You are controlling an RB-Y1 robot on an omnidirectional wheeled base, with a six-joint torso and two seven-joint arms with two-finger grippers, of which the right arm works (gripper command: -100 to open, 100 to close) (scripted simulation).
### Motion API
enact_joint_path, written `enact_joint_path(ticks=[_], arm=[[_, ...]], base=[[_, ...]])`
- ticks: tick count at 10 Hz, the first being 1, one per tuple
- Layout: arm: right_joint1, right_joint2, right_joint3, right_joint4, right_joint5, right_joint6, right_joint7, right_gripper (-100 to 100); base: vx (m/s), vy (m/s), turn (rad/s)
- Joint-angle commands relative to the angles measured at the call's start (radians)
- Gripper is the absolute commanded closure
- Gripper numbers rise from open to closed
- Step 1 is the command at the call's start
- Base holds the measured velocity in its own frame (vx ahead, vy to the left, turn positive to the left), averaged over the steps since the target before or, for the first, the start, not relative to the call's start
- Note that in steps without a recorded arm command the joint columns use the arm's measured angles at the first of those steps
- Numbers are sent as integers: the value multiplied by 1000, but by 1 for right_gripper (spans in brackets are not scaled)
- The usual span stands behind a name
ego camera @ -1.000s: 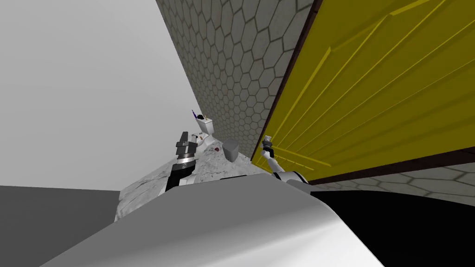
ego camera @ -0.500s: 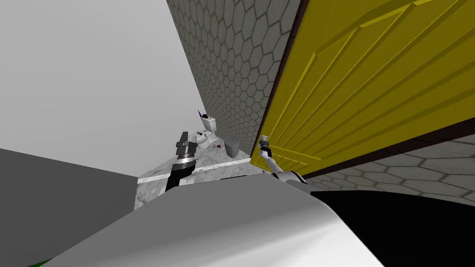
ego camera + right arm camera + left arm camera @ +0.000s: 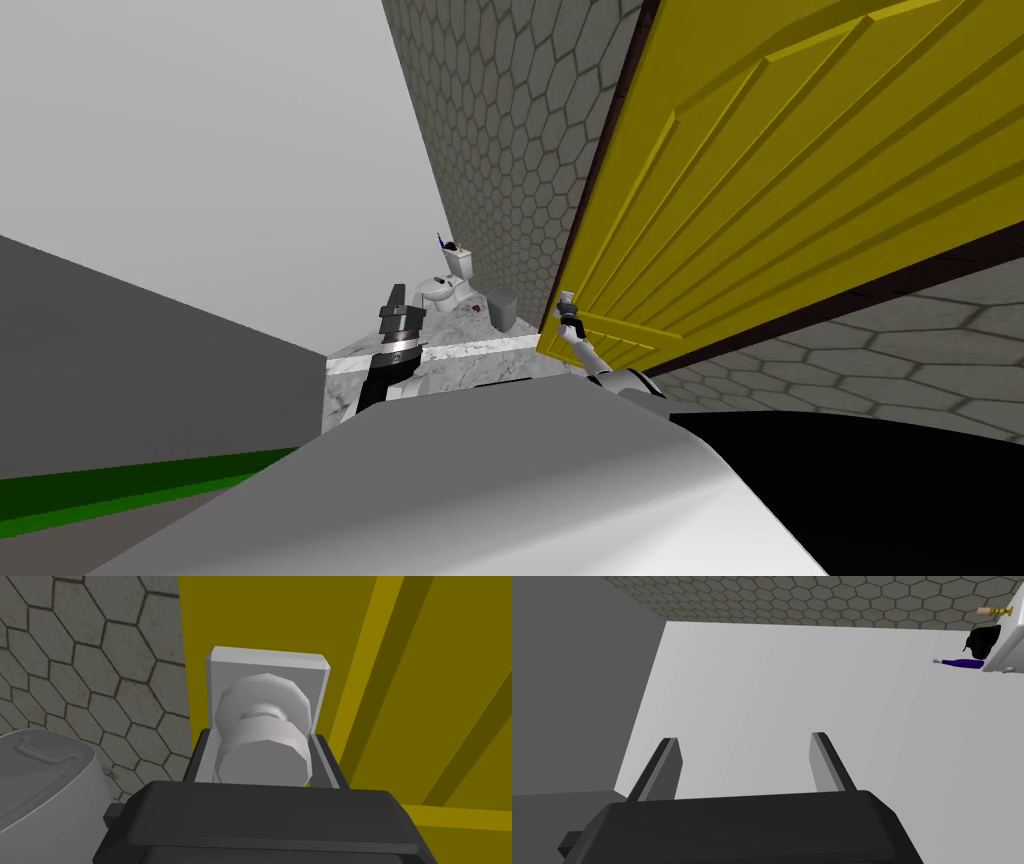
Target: Pull the door open
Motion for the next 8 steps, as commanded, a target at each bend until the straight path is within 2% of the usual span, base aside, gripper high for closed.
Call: enact_joint_path(ticks=[1,3,4,5,8], arm=[[9,-1,18,-25,5,11,-10,100],[15,-8,42,-39,12,16,-28,100],[17,-6,33,-37,9,17,-20,100],[25,-11,54,-47,13,23,-36,100],[32,-23,83,-63,20,26,-59,100]], base=[[-266,-34,115],[-251,-40,89],[-98,-14,34],[-146,-25,93],[-231,-33,88]])
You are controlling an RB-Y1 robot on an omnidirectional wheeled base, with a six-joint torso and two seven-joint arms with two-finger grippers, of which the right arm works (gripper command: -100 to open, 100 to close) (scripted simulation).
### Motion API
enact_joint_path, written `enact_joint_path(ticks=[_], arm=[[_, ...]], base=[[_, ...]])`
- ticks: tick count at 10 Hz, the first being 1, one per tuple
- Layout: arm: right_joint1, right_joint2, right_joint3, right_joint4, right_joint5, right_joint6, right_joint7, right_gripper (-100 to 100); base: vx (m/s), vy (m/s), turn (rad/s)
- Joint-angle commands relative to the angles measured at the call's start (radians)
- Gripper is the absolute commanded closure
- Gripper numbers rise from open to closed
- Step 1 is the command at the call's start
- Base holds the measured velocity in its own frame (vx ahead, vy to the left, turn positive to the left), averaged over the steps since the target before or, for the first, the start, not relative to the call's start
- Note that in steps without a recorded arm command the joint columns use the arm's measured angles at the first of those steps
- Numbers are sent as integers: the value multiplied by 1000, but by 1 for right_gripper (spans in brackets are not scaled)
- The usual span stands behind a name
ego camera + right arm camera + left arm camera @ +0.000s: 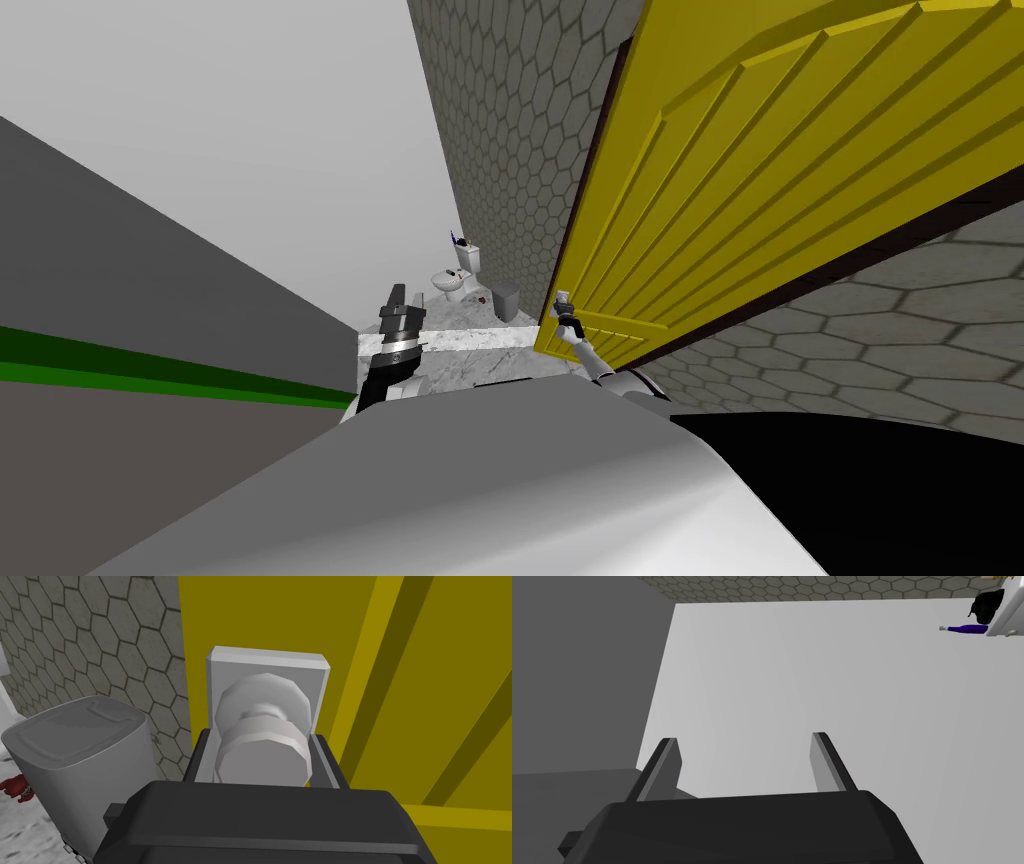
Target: Pull the door open
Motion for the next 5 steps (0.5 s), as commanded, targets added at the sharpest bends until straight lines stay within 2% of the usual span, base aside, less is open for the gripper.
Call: enact_joint_path(ticks=[1,5], arm=[[11,-5,19,-16,4,4,-15,100],[21,-21,61,-39,14,9,-49,100]], base=[[-202,-50,101],[-210,-44,86]])
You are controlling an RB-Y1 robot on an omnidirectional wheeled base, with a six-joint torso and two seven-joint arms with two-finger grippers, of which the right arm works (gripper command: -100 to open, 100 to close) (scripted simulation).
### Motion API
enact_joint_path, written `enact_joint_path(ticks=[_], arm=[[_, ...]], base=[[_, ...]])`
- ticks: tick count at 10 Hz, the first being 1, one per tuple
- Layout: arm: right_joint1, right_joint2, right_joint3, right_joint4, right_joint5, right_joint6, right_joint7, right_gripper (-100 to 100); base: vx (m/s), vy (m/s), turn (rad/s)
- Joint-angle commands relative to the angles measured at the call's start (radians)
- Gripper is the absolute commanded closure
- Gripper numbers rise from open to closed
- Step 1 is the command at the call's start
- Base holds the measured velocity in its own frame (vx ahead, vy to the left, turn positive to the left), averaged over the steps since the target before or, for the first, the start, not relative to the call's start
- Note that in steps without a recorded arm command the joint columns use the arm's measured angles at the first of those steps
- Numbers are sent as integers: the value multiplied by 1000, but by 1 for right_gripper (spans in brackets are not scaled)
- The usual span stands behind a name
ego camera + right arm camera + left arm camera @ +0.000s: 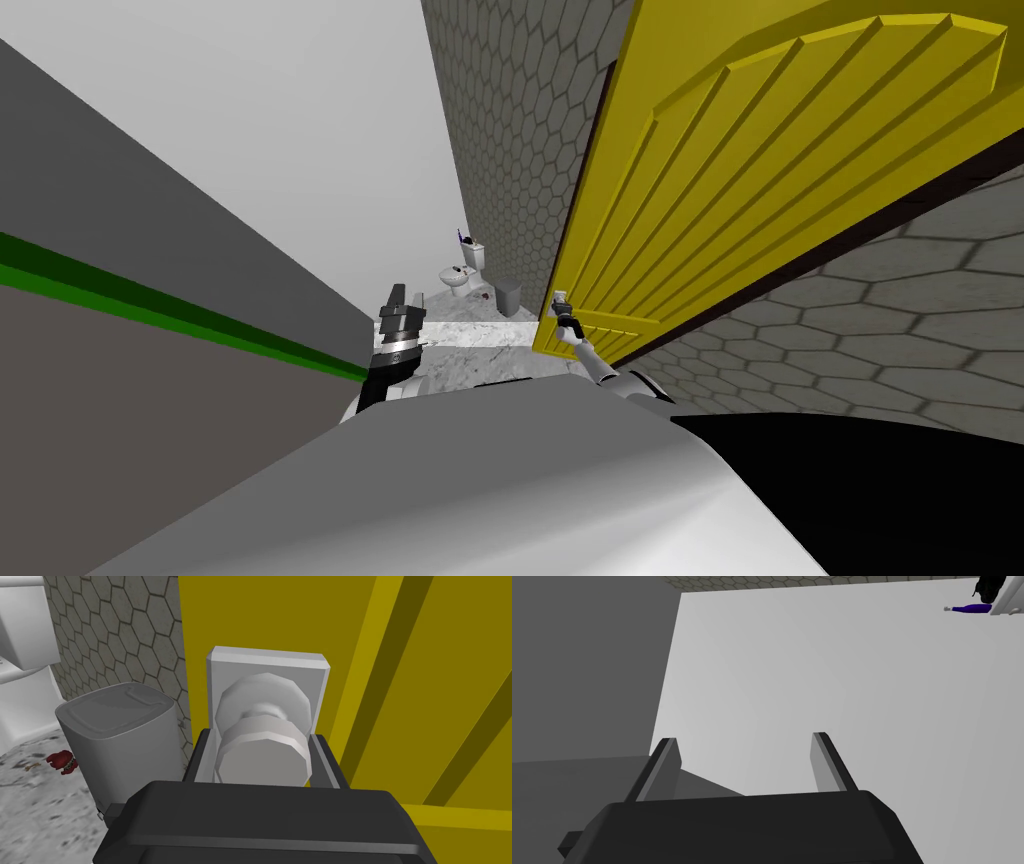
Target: Pull the door open
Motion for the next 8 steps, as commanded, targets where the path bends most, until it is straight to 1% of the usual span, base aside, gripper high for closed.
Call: enact_joint_path(ticks=[1,2,3,4,6,8], arm=[[3,-4,18,-5,5,-2,-16,100],[-1,-5,13,3,3,-2,-12,100],[7,-12,32,-6,6,0,-27,100],[8,-14,37,-9,6,0,-30,100],[15,-25,58,-23,9,0,-45,100],[23,-37,81,-38,11,-1,-62,100]], base=[[-191,-32,53],[-83,-15,21],[-135,-15,83],[-174,-41,79],[-183,-55,89],[-192,-85,109]])
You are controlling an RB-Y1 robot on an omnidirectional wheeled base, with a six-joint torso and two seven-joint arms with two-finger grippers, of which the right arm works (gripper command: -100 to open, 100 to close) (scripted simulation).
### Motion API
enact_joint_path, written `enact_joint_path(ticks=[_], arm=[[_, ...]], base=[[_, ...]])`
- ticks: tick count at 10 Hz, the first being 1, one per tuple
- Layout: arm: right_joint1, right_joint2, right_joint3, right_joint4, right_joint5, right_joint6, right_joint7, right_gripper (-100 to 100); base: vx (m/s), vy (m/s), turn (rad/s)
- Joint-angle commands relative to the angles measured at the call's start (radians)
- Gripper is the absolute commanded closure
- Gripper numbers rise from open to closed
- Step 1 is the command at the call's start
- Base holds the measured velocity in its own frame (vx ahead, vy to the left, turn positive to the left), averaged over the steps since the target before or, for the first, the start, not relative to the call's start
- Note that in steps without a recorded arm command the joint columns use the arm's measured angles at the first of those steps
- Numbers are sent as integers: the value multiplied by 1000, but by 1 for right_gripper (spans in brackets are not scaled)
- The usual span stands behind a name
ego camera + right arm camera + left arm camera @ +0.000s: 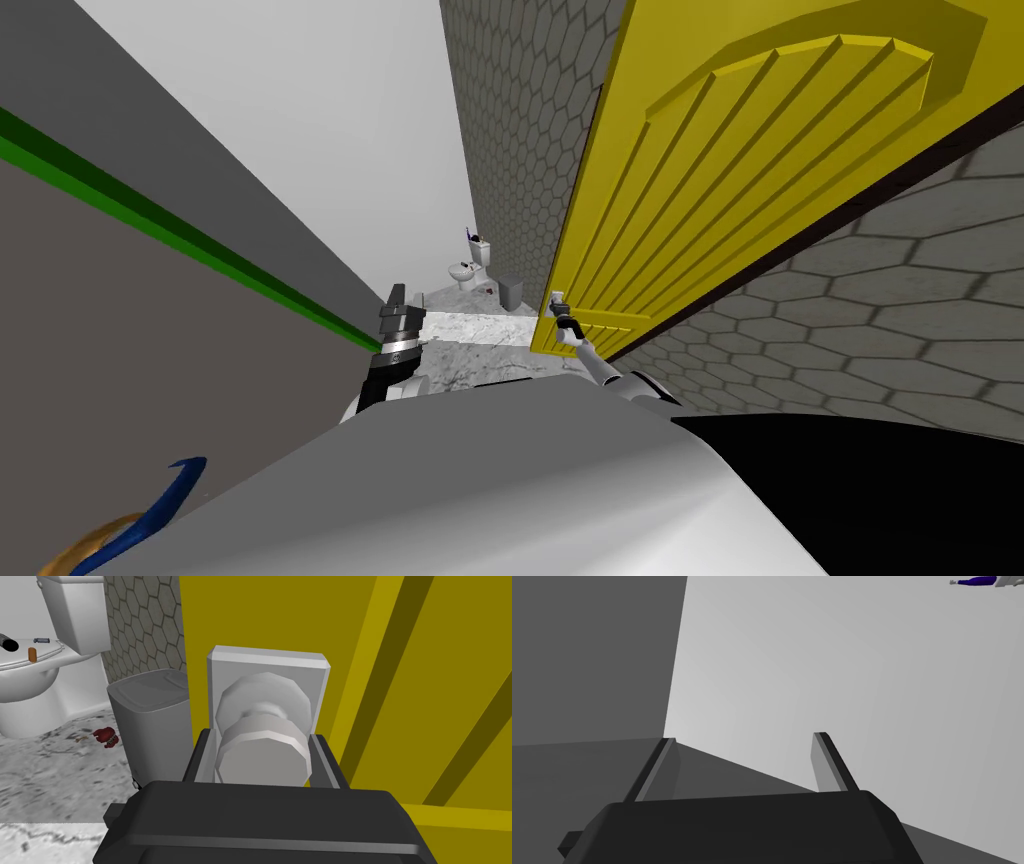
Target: Pull the door open
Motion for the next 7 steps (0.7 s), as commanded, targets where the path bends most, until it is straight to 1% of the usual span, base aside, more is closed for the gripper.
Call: enact_joint_path(ticks=[1,5,6,7], arm=[[8,-9,21,-17,3,-1,-14,100],[20,-28,57,-40,7,-1,-40,100],[19,-26,50,-36,6,0,-36,100],[26,-34,67,-45,7,0,-47,100]], base=[[-207,-66,99],[-191,-49,74],[-75,-20,19],[-132,-32,66]])
